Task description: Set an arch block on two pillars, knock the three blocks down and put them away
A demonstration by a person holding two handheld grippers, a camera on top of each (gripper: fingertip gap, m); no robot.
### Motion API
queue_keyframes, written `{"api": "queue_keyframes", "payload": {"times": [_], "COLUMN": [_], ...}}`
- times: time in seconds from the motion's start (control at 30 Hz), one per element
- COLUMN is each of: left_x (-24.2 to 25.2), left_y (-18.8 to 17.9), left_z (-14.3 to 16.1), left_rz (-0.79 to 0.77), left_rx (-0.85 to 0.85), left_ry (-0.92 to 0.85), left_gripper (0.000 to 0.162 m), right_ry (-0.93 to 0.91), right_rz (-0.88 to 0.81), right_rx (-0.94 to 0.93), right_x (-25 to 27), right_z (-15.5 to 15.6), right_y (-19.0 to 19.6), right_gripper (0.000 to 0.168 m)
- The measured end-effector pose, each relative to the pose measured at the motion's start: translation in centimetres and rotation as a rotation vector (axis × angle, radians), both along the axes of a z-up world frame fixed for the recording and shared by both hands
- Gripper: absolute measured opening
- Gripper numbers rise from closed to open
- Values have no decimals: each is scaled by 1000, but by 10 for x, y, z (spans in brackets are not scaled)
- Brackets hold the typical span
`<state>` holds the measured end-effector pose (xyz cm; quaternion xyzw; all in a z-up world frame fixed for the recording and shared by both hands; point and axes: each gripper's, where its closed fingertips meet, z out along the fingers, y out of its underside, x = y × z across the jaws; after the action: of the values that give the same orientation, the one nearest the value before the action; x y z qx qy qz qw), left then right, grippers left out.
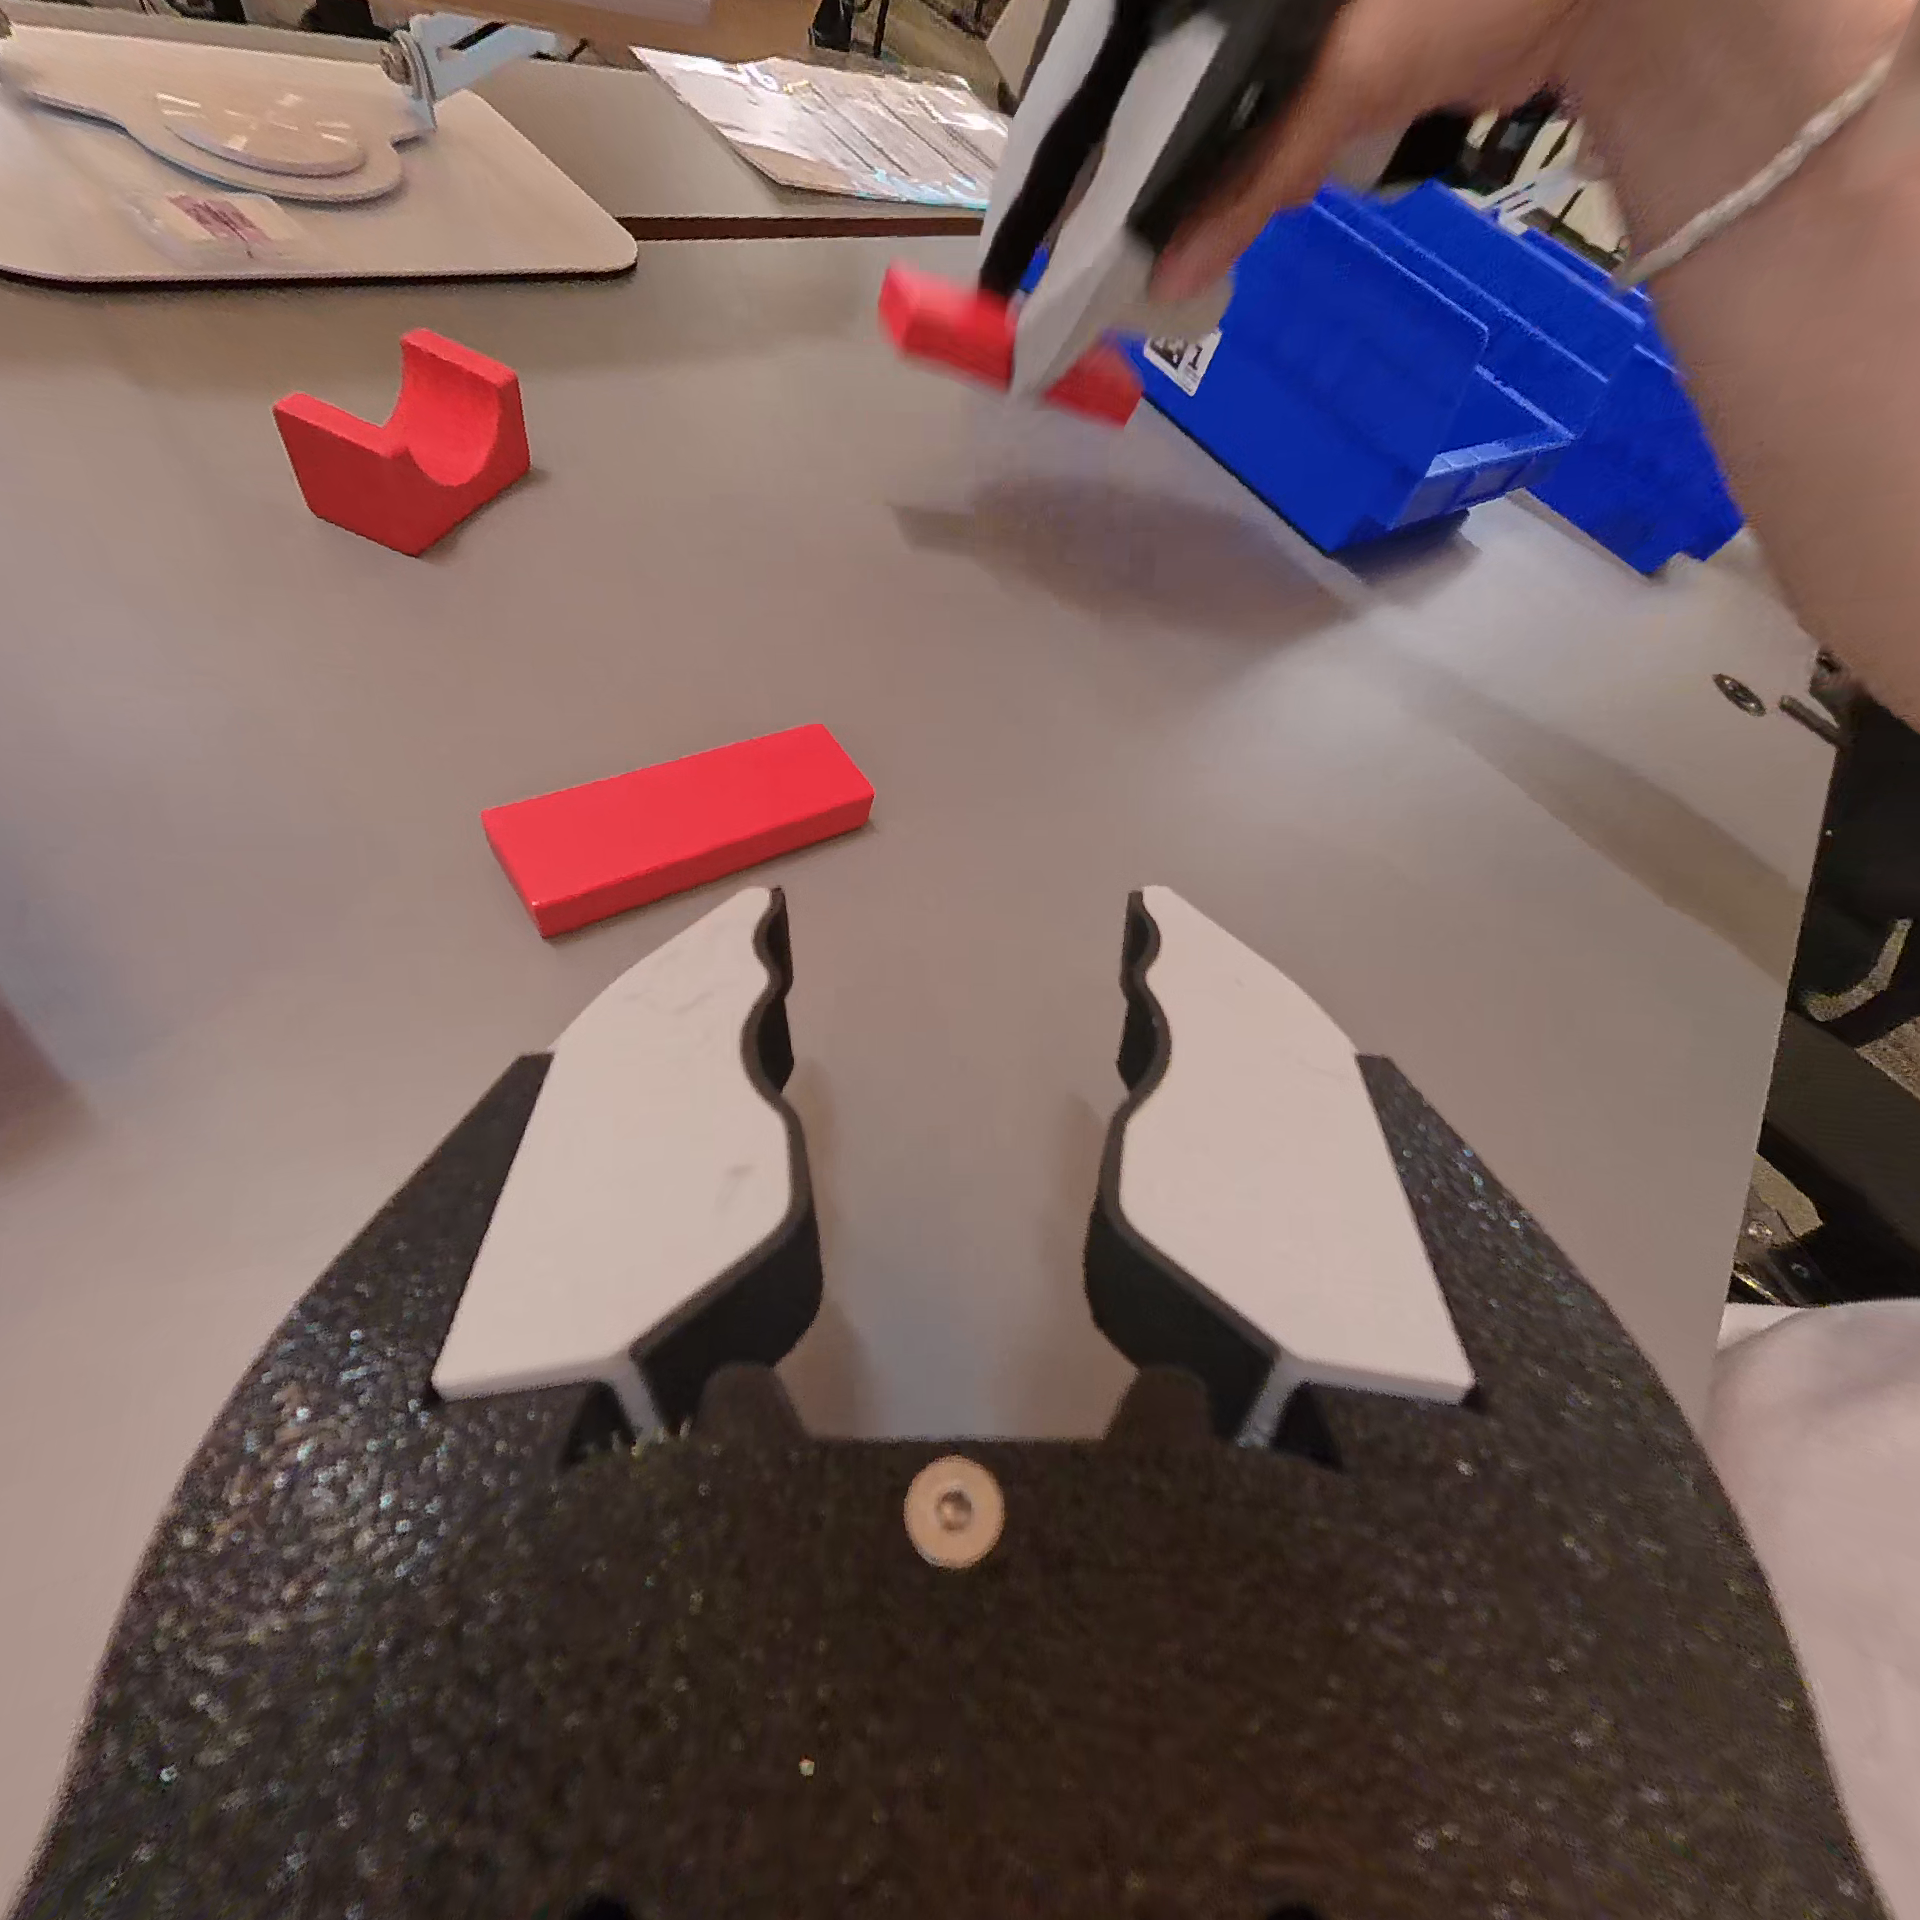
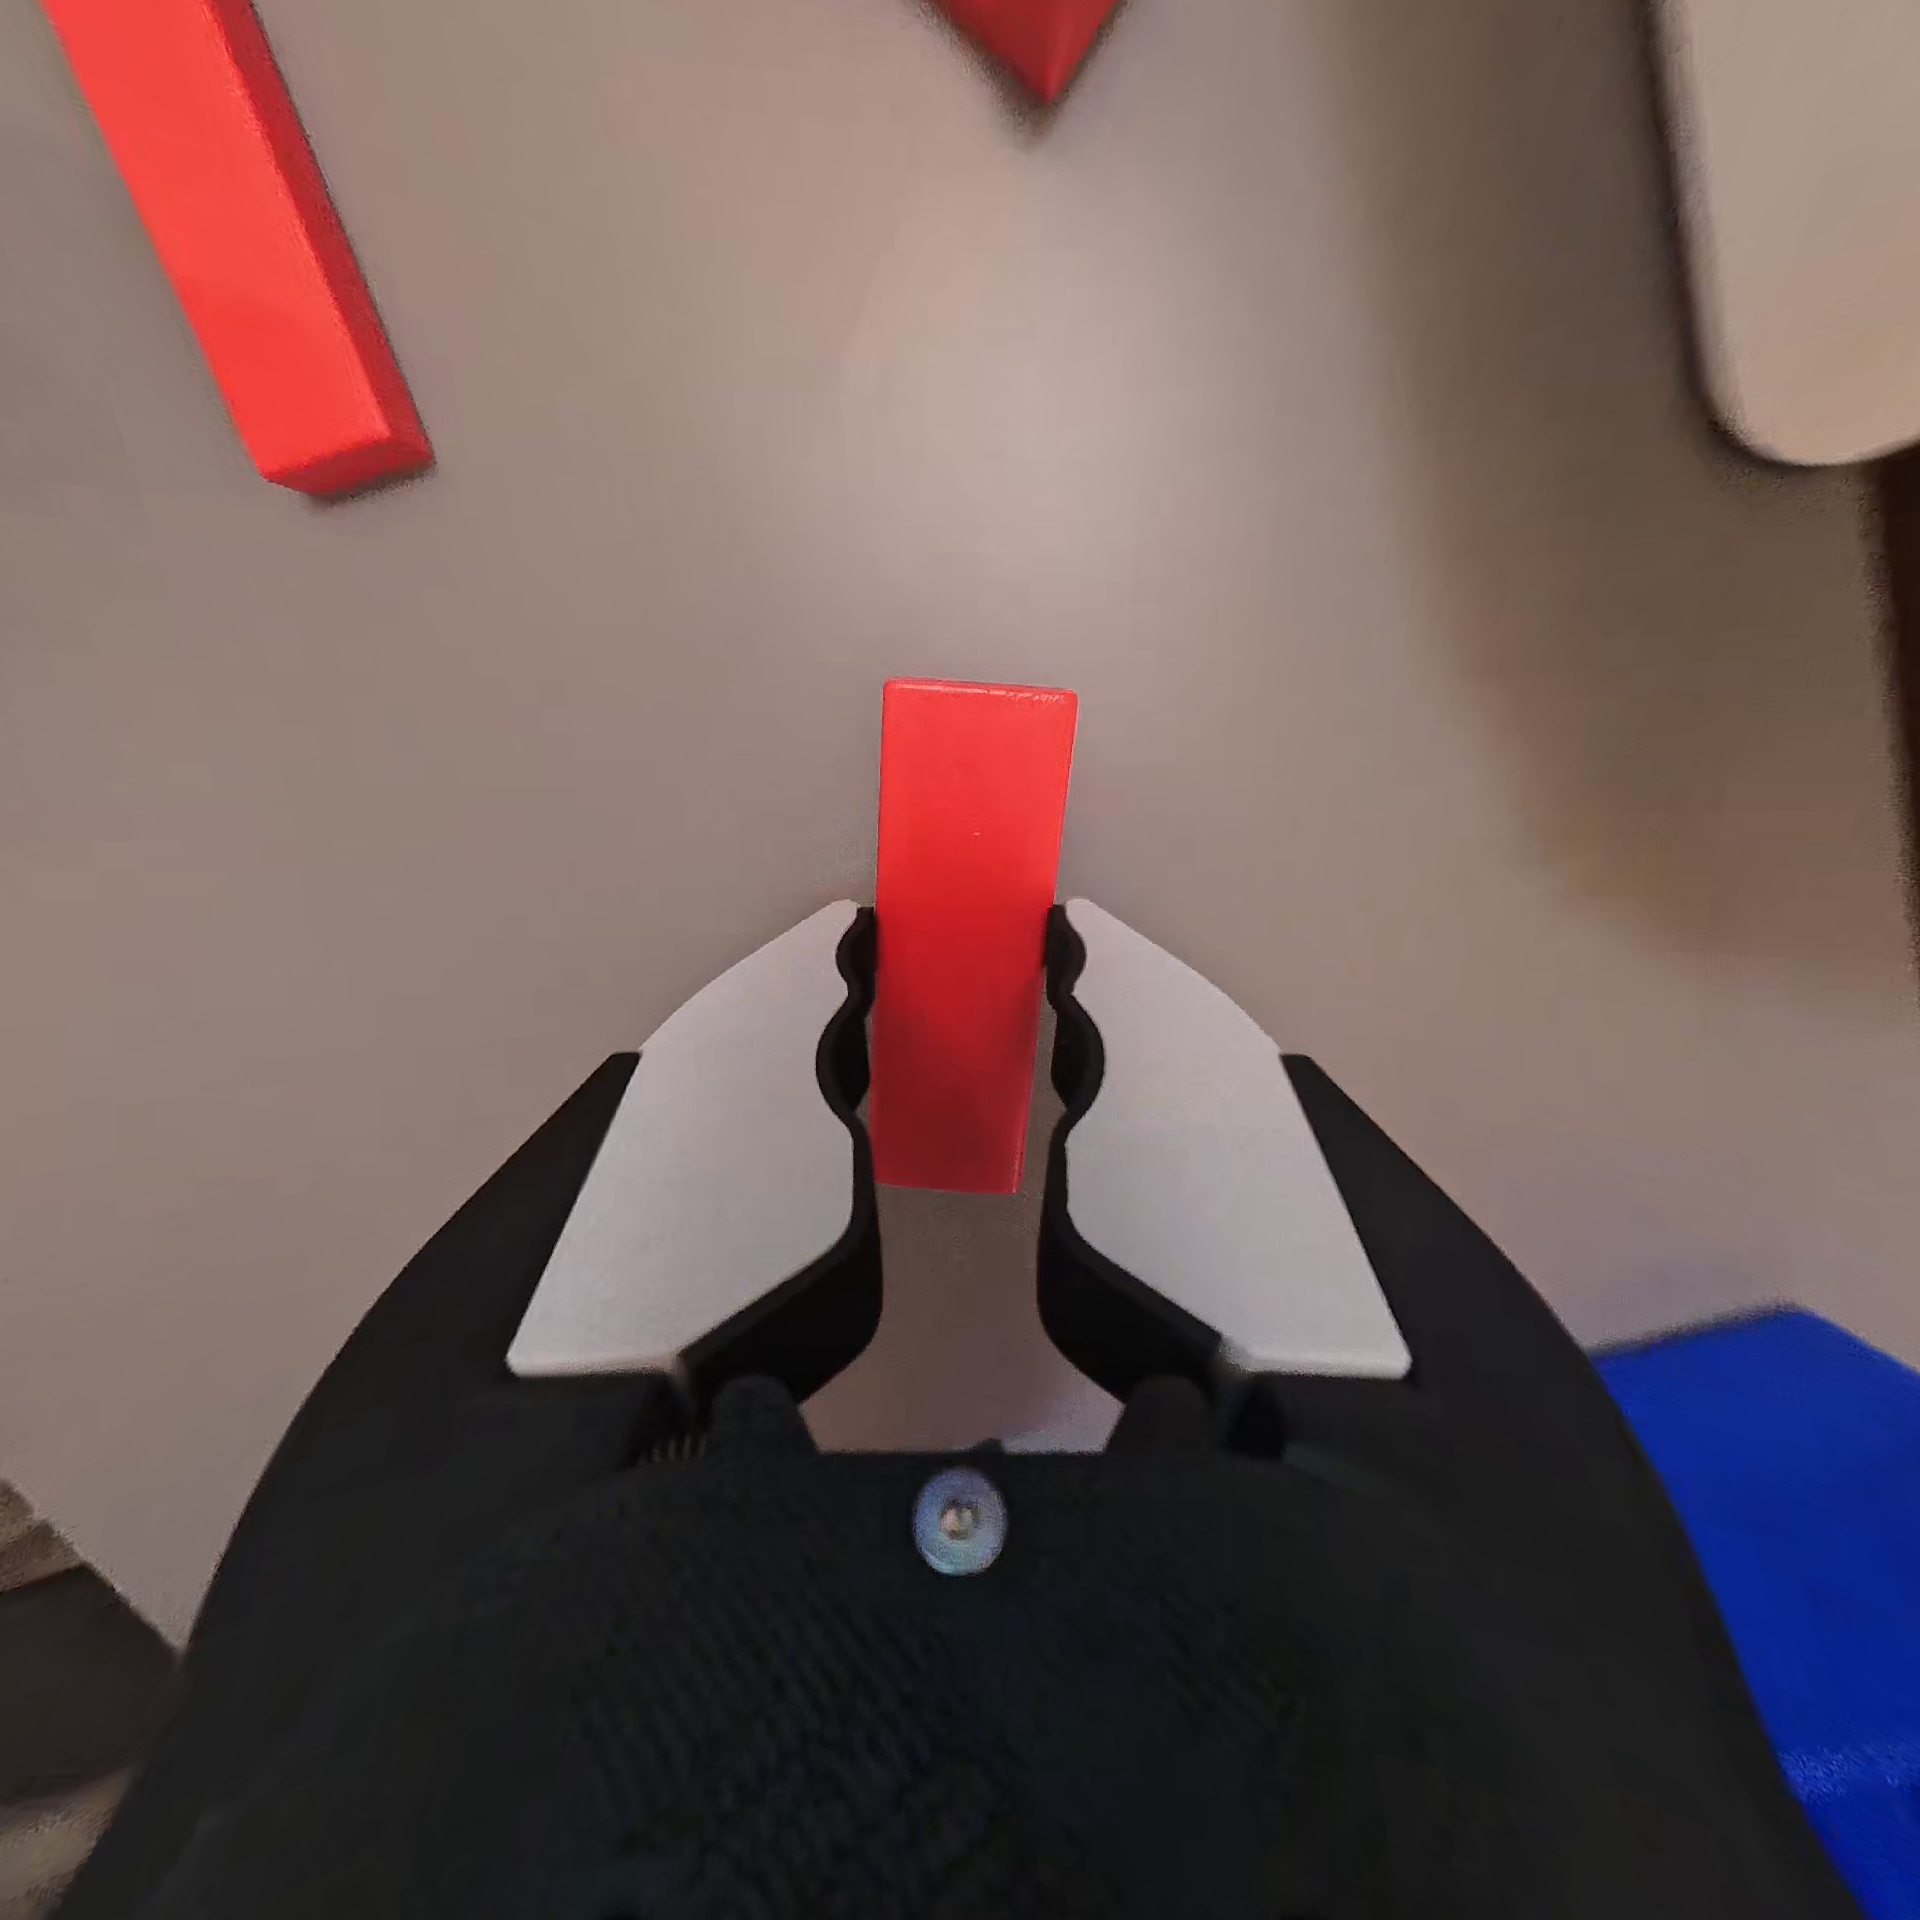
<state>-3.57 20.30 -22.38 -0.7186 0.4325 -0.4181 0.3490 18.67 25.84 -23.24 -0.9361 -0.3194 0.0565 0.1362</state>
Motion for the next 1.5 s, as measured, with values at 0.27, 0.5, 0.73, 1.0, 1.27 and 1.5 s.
{"api": "queue_keyframes", "payload": {"times": [0.27,0.5,0.73,1.0,1.27,1.5], "left_x": [4,11,8,5,8,8], "left_y": [1,-6,-3,-4,-5,-7], "left_z": [2,3,4,2,2,3], "left_rz": [-4,-28,-8,4,-1,-5], "left_rx": [-3,-20,-35,-34,-38,-34], "left_ry": [-10,-28,-31,-15,-10,-6], "left_gripper": [61,61,60,60,60,61], "right_ry": [-66,11,31,3,-20,-62], "right_rz": [-361,-660,-694,-648,-616,-660], "right_rx": [140,61,-54,-133,-134,160], "right_x": [139,236,247,244,243,257], "right_z": [110,53,-15,-49,-54,52], "right_y": [-34,-65,-74,-75,-76,-63], "right_gripper": [32,32,32,32,33,66]}}
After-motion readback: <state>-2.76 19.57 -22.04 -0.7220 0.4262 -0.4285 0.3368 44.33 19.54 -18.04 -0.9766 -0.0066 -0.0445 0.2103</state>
